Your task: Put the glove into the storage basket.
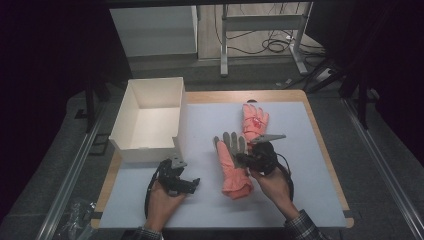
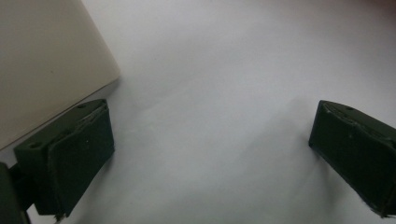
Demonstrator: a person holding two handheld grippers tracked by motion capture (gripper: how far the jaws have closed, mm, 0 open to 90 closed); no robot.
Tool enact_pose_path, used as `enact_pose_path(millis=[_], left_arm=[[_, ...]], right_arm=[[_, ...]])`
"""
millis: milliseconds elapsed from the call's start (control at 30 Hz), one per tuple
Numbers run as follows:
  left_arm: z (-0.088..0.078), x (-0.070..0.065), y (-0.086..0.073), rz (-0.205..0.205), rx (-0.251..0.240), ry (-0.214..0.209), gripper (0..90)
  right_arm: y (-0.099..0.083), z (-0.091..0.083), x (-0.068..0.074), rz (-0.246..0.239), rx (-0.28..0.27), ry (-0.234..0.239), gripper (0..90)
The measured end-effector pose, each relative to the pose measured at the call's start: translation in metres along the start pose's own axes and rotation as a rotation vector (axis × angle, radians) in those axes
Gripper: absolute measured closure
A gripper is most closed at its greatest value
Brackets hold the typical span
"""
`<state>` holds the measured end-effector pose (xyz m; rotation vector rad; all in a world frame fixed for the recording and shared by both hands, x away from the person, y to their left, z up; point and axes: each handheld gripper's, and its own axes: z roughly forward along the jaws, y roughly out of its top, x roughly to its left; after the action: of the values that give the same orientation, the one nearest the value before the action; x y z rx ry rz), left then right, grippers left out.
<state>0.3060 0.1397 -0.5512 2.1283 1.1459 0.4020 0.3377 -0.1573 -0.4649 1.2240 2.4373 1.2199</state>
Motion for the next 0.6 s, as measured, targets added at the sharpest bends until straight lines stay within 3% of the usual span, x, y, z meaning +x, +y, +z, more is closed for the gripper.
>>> enact_pose_path(millis=[167,267,400,600], left_arm=[[0.000,0.000,0.000,-0.001,0.000,0.000,0.0],[0.000,0.000,0.000,-0.001,0.000,0.001,0.0],[0.000,0.000,0.000,-0.001,0.000,0.001,0.0],[0.000,0.000,0.000,-0.001,0.000,0.001,0.0]], right_arm=[[-0.022,0.006,0.002,0.014,0.013,-0.003,88.2],[-0.031,0.016,0.002,-0.009,0.036,-0.027,87.5],[-0.032,0.017,0.000,-0.022,0.031,-0.025,82.9],[-0.021,0.004,-0.007,-0.066,0.008,-0.047,68.5]])
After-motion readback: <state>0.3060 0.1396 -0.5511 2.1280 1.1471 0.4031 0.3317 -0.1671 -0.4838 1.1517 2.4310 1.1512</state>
